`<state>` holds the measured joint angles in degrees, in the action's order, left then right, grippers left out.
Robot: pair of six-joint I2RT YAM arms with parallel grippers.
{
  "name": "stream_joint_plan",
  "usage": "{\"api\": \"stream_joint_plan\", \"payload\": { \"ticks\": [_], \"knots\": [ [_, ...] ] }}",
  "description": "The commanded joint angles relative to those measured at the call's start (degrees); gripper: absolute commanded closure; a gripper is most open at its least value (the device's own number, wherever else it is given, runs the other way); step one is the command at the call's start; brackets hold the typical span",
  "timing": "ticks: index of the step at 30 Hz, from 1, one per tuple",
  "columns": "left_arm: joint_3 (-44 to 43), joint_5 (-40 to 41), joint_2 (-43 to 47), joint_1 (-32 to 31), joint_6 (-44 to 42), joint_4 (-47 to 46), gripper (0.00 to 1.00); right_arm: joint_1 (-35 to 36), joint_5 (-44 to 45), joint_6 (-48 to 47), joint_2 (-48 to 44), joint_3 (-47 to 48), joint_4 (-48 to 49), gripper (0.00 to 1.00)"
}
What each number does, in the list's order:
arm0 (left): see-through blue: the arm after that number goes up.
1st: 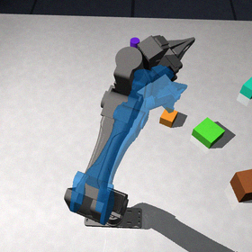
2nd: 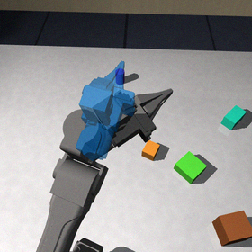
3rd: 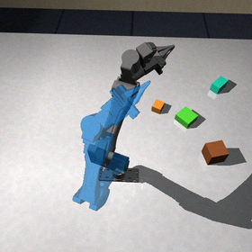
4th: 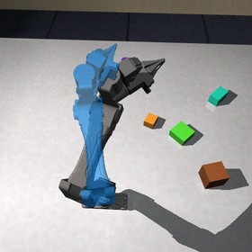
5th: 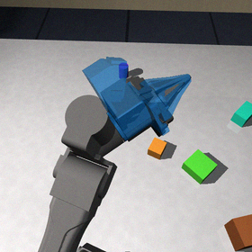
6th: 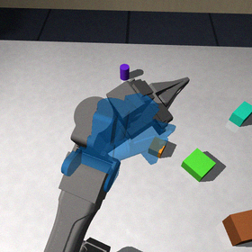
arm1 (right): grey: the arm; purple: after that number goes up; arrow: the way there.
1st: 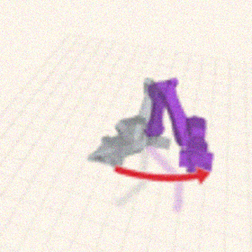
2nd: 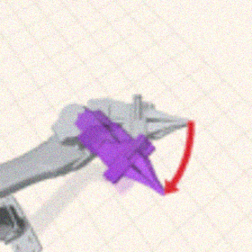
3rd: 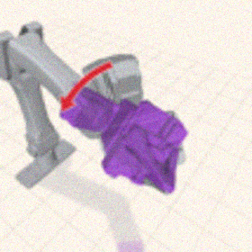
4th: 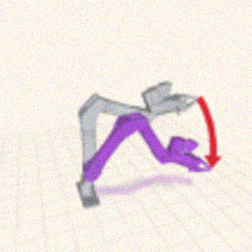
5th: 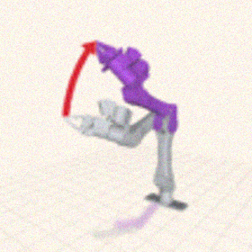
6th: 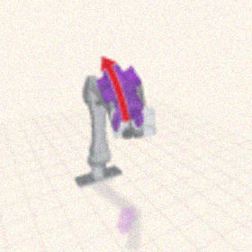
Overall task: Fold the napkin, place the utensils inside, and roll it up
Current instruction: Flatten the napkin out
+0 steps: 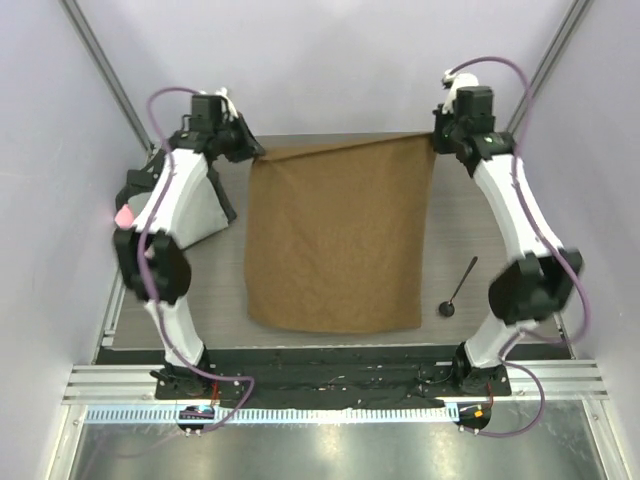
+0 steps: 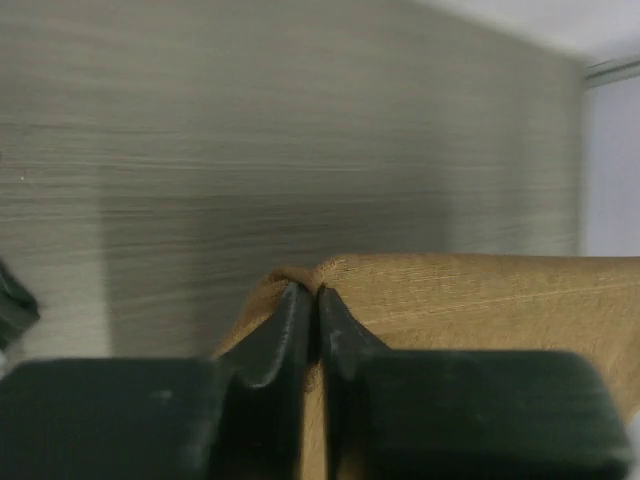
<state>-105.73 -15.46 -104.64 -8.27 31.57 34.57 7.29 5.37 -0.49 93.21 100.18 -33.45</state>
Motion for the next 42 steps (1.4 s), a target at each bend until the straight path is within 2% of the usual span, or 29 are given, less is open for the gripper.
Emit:
{"api": "stream_joint_plan", "payload": {
  "ticks": [1,2,3,4,6,7,8,10,14,16,21,25,27,31,36,42],
  "knots": [
    [-10.7,-2.55,-15.71,3.53,-0.11,1.47,0.53,-4.39,-9.75,-0.47,14.83,4.91,4.71,0.97],
    [-12.64,-3.77,-18.12,3.53,-0.11,1.56,0.4,-4.65,-10.63,-0.47,18.03,7.11,4.45,0.88],
    [-15.96,-4.05,-20.06,3.53,-0.11,1.73,0.31,-5.09,-12.73,-0.56,21.89,9.83,2.27,0.71],
    [-17.3,-4.13,-21.73,3.53,-0.11,1.82,0.18,-5.35,-13.44,-0.91,27.76,16.12,0.6,0.5],
    [-19.41,-4.31,-23.59,3.53,-0.11,1.64,0.08,-5.44,-14.33,-1.09,33.07,22.4,-4.4,0.39],
    [-19.34,-4.05,-23.24,3.53,-0.37,0.77,0.06,-5.44,-15.03,-1.18,34.57,26.52,-5.56,0.3],
    [-18.73,-3.09,-21.24,3.44,-0.46,0.07,0.01,-5.44,-15.38,-0.83,35.72,27.34,-6.18,0.28],
    [-14.69,-1.86,-18.42,3.44,-0.63,-3.08,0.0,-5.36,-15.82,-0.13,34.24,24.82,-5.49,0.21],
    [-6.09,-0.88,-9.73,3.35,-0.28,-5.65,0.0,-5.44,-13.28,4.25,23.73,13.22,-1.36,0.2],
    [-4.49,-0.19,-7.17,3.26,-0.46,-4.6,0.0,-5.36,-11.35,6.28,20.01,6.28,-1.18,0.2],
    [-2.37,4.99,0.21,3.26,-3.88,3.74,0.0,-5.44,-7.66,13.48,7.2,-9.44,-0.83,0.21],
    [1.31,5.97,5.3,3.26,-8.62,8.23,0.0,-5.44,-5.63,19.55,-1.26,-19.13,-1.88,0.22],
    [6.05,5.54,7.95,3.26,-9.6,8.15,0.0,-5.36,-6.5,21.23,-4.6,-24.04,-3.27,0.24],
    [19.65,2.02,18.13,2.82,-8.19,1.21,0.0,-5.01,-8.7,25.35,-12.24,-31.61,-6.1,0.3],
    [20.48,-0.61,21.58,2.56,-8.19,1.29,0.0,0.52,-6.69,27.82,-14.55,-39.52,-6.45,0.31],
    [22.41,0.52,24.13,2.47,-8.37,-0.03,0.0,9.66,-3.08,32.22,-11.12,-42.17,-3.21,0.31]
  ]
}}
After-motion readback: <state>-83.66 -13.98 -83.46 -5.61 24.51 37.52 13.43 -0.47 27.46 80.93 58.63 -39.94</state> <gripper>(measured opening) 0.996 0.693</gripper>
